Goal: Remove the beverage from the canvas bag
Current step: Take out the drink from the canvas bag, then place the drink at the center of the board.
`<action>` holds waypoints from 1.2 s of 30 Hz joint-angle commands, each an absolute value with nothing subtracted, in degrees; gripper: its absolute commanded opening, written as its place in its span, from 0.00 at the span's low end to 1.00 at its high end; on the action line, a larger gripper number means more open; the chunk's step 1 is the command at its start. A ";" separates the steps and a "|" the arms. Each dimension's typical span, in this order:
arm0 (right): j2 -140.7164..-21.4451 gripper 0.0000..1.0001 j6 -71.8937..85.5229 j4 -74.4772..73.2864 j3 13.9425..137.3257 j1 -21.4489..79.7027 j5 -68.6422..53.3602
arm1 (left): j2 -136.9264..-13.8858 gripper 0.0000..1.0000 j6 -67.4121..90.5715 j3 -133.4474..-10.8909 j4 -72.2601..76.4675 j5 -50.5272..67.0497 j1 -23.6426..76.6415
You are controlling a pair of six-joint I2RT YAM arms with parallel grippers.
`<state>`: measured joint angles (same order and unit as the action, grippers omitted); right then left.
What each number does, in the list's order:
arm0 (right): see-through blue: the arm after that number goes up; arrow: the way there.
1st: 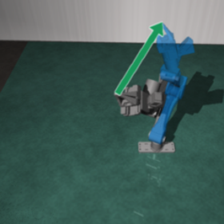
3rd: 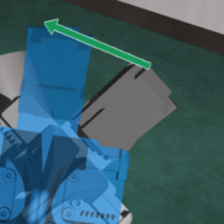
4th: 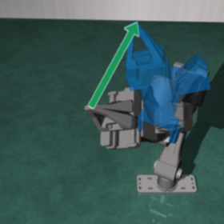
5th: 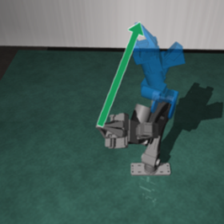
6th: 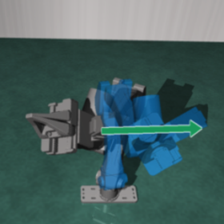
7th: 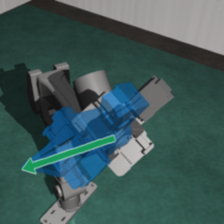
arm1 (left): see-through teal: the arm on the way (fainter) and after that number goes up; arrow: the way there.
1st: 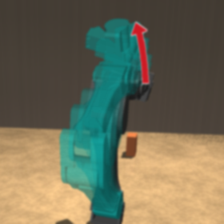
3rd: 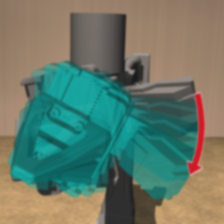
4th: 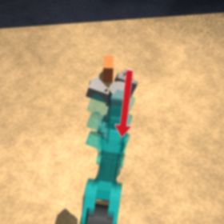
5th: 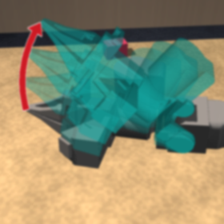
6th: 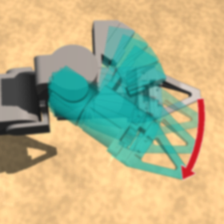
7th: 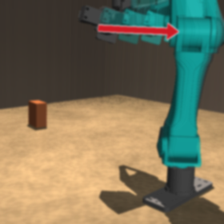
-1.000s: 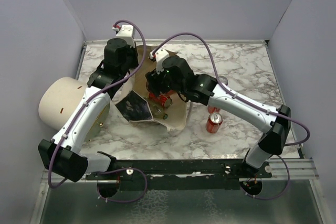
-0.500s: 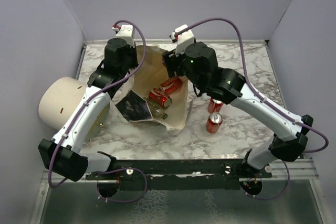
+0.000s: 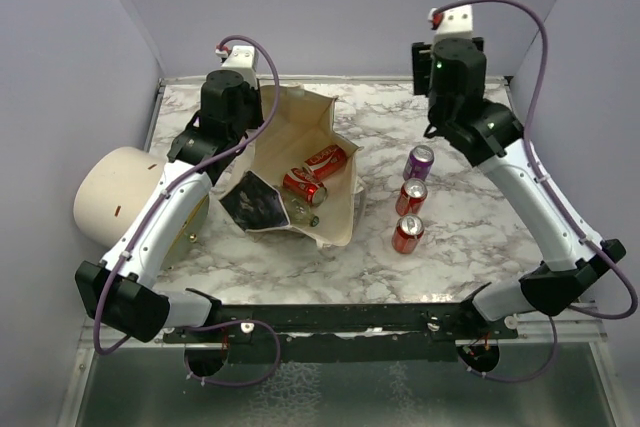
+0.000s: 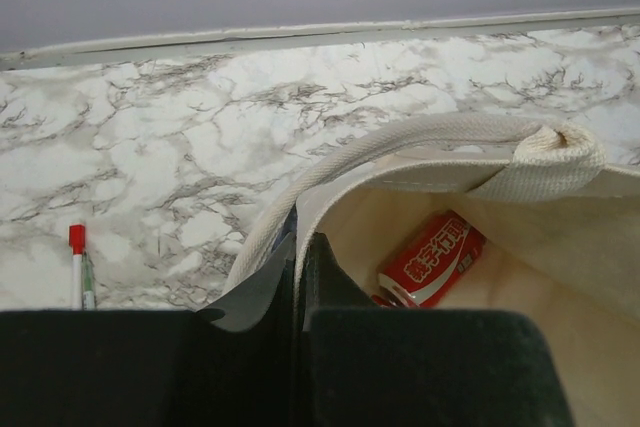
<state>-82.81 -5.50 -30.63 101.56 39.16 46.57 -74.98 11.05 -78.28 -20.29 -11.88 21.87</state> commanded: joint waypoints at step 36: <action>-119.33 0.02 14.28 -40.99 105.48 1.76 3.33 | -71.92 0.00 12.47 -78.18 -18.16 -11.39 21.59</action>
<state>-116.18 12.56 -32.45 98.85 1.63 6.96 -74.15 11.73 -78.28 -21.52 -10.57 21.82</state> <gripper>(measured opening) 0.649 0.018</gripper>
